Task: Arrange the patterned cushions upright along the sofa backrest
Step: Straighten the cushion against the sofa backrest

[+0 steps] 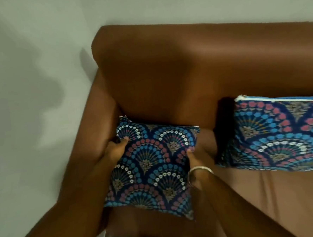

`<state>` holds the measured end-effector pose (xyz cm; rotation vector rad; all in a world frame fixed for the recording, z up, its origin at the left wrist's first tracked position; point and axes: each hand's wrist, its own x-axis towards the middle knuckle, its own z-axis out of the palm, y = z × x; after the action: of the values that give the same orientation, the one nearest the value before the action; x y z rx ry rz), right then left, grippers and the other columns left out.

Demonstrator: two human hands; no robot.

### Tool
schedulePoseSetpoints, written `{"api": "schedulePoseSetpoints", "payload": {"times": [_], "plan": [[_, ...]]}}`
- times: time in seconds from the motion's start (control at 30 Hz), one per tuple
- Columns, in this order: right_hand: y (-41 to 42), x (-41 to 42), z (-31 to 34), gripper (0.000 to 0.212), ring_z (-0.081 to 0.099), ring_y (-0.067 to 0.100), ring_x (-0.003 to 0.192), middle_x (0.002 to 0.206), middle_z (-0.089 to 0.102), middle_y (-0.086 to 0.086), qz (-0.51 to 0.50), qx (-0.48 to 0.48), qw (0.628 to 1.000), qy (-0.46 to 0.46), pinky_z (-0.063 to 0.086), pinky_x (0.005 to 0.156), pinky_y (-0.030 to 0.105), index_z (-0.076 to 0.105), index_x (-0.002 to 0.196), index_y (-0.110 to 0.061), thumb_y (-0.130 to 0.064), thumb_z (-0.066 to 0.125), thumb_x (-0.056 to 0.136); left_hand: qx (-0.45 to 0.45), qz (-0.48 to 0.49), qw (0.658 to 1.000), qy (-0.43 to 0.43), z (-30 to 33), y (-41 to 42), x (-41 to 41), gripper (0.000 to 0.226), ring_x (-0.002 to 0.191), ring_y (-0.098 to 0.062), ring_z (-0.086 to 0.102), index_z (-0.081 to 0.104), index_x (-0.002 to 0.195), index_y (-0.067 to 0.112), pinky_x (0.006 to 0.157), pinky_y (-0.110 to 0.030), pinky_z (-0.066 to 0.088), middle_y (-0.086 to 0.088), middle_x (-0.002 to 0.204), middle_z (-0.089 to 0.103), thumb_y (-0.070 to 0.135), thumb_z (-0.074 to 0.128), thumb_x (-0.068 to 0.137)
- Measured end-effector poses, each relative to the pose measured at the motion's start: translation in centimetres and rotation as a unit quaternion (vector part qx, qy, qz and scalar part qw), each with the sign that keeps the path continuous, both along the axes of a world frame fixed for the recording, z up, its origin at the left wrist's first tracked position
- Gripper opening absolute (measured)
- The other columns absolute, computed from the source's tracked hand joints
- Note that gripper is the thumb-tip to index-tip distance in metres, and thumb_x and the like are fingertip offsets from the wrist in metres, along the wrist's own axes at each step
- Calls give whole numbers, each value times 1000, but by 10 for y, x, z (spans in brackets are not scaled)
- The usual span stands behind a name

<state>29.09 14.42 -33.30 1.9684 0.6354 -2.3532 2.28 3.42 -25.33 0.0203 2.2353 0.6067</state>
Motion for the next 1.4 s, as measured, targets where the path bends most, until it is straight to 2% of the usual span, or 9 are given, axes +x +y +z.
{"api": "schedulePoseSetpoints", "payload": {"times": [0.17,0.3,0.37,0.47,0.73,0.87,1.0,1.3,1.4], "plan": [[3,-39,51,109,53,36,127,145,53,12,28,18,998,-53,43,108,54,46,144,-14,-89,51,64,0,24,996,-89,-5,4,-1,128,142,-37,42,32,156,16,114,-56,37,-11,161,38,95,54,58],[-30,-11,94,103,61,29,119,136,60,2,1,173,984,-37,51,101,50,52,135,-31,-89,62,51,115,-7,993,16,30,-17,26,101,114,-25,65,57,132,27,96,-49,54,1,129,65,95,56,57],[-44,-9,133,49,58,1,119,136,54,-16,-7,273,962,-5,51,97,23,44,129,-49,-57,63,84,217,16,974,67,50,-25,44,80,110,-15,66,55,129,30,94,-42,56,4,124,65,82,60,70],[-28,-23,145,51,45,-29,107,137,38,-27,17,382,924,27,34,83,-8,28,142,-38,-16,48,100,332,37,936,109,64,-13,34,71,118,5,58,45,140,29,96,-21,50,14,131,59,64,63,81],[47,-37,102,88,51,21,132,149,49,2,104,376,919,58,47,102,38,30,152,-21,-45,75,80,327,2,943,55,44,27,-41,79,125,-14,61,44,147,24,103,-43,53,2,140,60,67,62,83],[42,-19,80,76,60,0,116,134,59,-1,140,352,923,63,52,90,17,39,145,-15,-17,78,79,374,110,921,21,50,45,-44,60,116,-18,67,53,135,23,90,-37,58,-1,129,67,59,61,87],[15,-58,67,49,61,-12,84,91,62,-16,184,380,905,57,46,85,28,54,107,-7,-17,85,71,364,123,921,70,52,52,-69,43,111,-23,69,57,120,32,92,-45,58,-4,124,69,57,66,86],[27,13,110,87,32,3,130,141,37,-13,217,369,903,43,37,99,14,21,152,-15,-9,74,84,318,60,938,126,73,19,-22,66,124,-30,60,44,142,8,93,-39,56,-11,133,61,51,59,94],[30,104,128,82,35,17,140,147,39,3,239,388,890,5,37,110,33,22,154,-12,-15,71,87,230,-84,933,262,69,0,57,79,142,-33,42,33,153,8,113,-53,39,-18,153,45,55,56,93]]}}
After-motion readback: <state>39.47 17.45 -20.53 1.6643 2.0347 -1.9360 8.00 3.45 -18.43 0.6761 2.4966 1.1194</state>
